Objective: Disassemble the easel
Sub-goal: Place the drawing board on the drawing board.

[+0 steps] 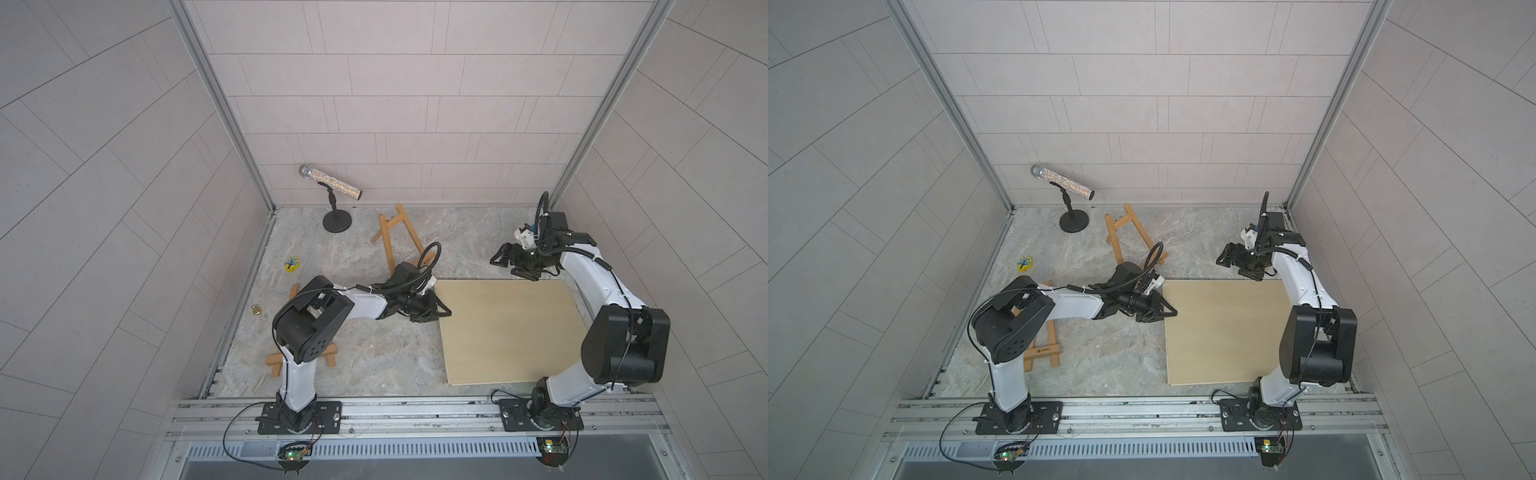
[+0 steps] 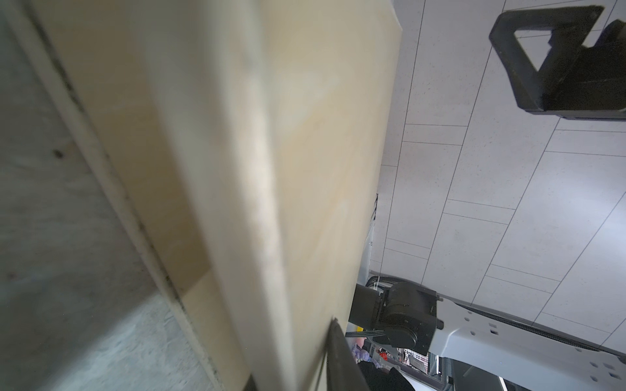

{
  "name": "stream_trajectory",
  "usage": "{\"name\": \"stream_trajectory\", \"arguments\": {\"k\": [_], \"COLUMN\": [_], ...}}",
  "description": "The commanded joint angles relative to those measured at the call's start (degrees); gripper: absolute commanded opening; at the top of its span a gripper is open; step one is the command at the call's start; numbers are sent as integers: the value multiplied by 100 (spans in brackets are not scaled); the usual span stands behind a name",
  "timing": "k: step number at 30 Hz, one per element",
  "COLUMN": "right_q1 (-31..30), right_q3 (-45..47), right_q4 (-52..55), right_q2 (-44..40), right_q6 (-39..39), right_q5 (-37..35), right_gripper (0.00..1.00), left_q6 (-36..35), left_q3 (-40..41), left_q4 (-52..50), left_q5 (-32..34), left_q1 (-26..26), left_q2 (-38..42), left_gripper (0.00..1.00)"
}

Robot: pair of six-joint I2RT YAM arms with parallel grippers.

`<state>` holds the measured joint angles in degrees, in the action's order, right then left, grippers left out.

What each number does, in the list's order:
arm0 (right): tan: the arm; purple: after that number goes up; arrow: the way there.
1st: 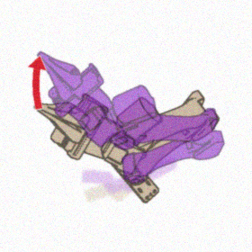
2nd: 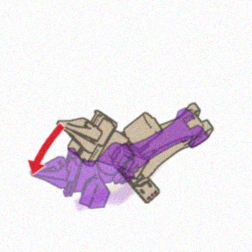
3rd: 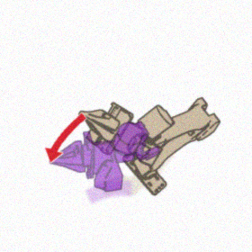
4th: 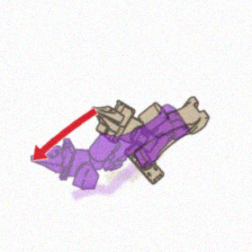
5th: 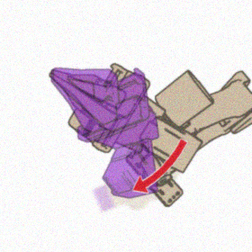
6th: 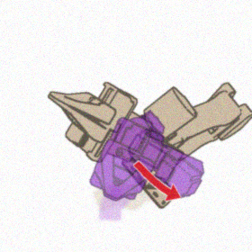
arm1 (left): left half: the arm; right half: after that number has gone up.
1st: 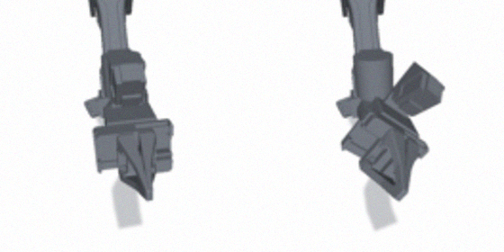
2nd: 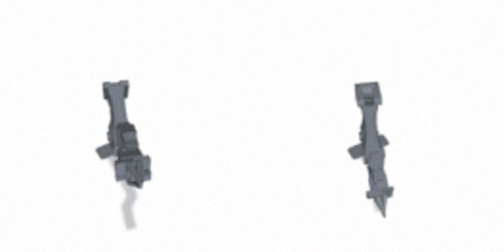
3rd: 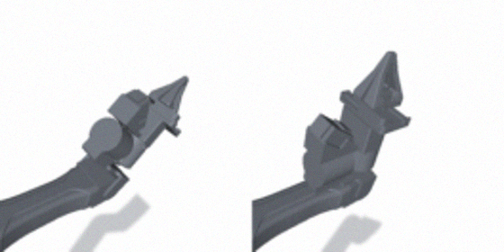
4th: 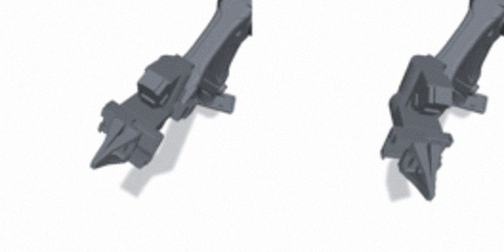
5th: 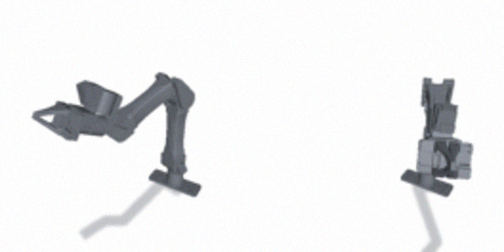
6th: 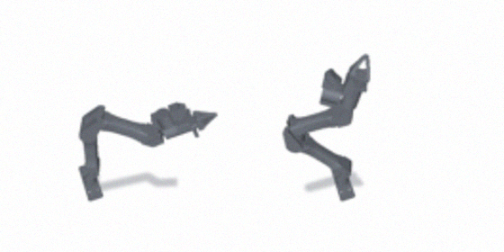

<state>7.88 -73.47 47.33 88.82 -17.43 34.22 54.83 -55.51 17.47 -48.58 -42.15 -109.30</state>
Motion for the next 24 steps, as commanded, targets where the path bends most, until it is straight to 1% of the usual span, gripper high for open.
{"name": "stream_trajectory", "arguments": {"k": [1,6,9,13,19,24], "right_q1": [-32,-32,-29,-32,-32,-32], "right_q3": [43,68,92,139,175,201], "right_q4": [0,-8,-20,-66,-88,-116], "right_q2": [-57,-99,-119,-153,-196,-207], "right_q6": [73,82,82,54,30,21], "right_q5": [38,50,57,76,87,98], "right_gripper": [86,86,86,86,86,86], "left_q6": [-954,-982,-1018,-1079,-1133,-1116], "left_q3": [-79,-95,-109,-161,-243,-209], "left_q4": [-1147,-1321,-1410,-1523,-1641,-1706], "left_q5": [1532,1693,1729,1779,1887,1951], "left_q1": [-83,-88,-84,-88,-92,-109], "left_q2": [-245,-231,-224,-250,-266,-160], "left_gripper": [6,19,24,26,34,48]}}
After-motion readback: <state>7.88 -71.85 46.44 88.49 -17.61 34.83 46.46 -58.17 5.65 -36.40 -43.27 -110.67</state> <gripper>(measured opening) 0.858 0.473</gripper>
